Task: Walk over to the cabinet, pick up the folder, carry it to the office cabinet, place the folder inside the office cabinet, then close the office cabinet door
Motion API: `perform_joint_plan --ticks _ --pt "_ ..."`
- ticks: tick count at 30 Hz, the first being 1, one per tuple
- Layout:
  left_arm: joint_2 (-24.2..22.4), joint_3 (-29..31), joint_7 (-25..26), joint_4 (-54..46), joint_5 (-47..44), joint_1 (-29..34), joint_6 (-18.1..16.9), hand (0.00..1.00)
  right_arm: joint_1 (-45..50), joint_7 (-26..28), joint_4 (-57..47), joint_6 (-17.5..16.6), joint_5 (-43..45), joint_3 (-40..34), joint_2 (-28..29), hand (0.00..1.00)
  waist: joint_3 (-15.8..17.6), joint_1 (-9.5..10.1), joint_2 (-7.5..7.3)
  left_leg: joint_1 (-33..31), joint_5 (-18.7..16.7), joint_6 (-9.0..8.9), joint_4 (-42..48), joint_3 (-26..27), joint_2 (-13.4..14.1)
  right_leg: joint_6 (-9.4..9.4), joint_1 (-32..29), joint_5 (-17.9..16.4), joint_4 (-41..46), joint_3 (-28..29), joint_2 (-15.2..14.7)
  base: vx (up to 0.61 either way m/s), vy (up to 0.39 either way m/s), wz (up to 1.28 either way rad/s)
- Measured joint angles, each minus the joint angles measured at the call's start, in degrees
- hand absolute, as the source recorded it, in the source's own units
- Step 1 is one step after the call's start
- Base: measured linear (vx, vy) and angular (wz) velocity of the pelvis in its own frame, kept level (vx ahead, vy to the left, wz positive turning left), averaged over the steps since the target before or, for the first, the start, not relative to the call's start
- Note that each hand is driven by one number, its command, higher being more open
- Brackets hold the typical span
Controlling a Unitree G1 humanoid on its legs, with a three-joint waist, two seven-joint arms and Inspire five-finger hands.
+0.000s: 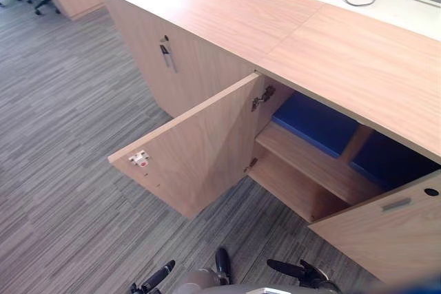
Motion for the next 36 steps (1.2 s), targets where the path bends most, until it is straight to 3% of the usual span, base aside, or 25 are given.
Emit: perform_joint_plan --ticks 2,9,14,16,19,25,36 --pt "-1.17 0.02 -0.20 -0.53 -0.25 0.01 -0.05 1.00 -0.16 -0.38 -0.02 0.12 0.04 -0.37 -0.36 1.00 0.02 0.02 -0.07 0.05 -0.24 -0.64 -0.04 0.35 0.21 1.14 0.33 0.20 -1.04 -0.32 0.38 -0.06 -0.082 0.08" --pt "-1.61 0.08 0.57 -3.86 -1.31 0.71 -0.05 1.00 0.46 -1.43 -0.44 0.36 0.13 -2.34 -0.29 1.00 0.44 -0.46 -1.13 0.39 -0.25 -0.70 -0.05 0.11 0.27 1.31 1.66 0.35 -2.25 -1.01 1.07 0.00 -0.091 0.02" --pt "-1.85 -3.86 1.16 -15.64 3.63 3.68 0.19 1.00 0.66 -1.84 -0.47 0.01 0.29 -2.32 1.39 1.00 -0.09 -0.72 -2.61 1.89 -0.45 -1.04 -0.02 0.07 1.56 -2.12 1.73 1.90 0.79 -0.43 1.58 0.07 -0.025 0.08" --pt "-1.67 -5.51 1.67 -22.83 7.96 5.07 0.12 1.00 0.62 -1.78 -0.50 -0.32 0.48 -2.32 1.99 1.00 -0.27 -0.74 -2.30 2.42 -0.55 -1.29 -0.01 0.27 2.49 -3.71 1.68 2.95 1.53 -0.10 2.17 0.02 -0.017 -0.08" --pt "-1.18 -6.14 1.92 -29.44 13.33 4.76 0.06 1.00 0.61 -1.79 -0.57 -0.30 1.25 -2.35 1.81 1.00 -0.78 -1.03 -1.38 2.79 -0.92 -1.90 -0.01 0.96 3.04 -3.71 1.60 3.49 1.56 0.94 2.48 0.02 -0.010 -0.12" --pt "0.53 -6.67 2.28 -35.05 19.53 3.70 0.12 1.00 0.65 -1.44 -1.17 -0.33 1.99 -3.55 1.84 1.00 -1.39 -2.44 -0.33 3.21 -0.59 -2.70 0.01 1.95 4.55 -3.75 1.52 4.07 1.56 1.11 3.50 0.00 -0.028 -0.13" --pt "5.36 -11.89 0.39 -37.11 22.13 5.77 0.44 1.00 1.00 -0.39 -1.76 -0.38 1.97 -3.67 1.25 1.00 -1.41 -2.32 0.91 2.53 0.88 -4.76 -0.01 3.14 7.03 -3.74 0.16 4.07 1.55 2.24 5.40 -0.04 -0.038 -0.07"
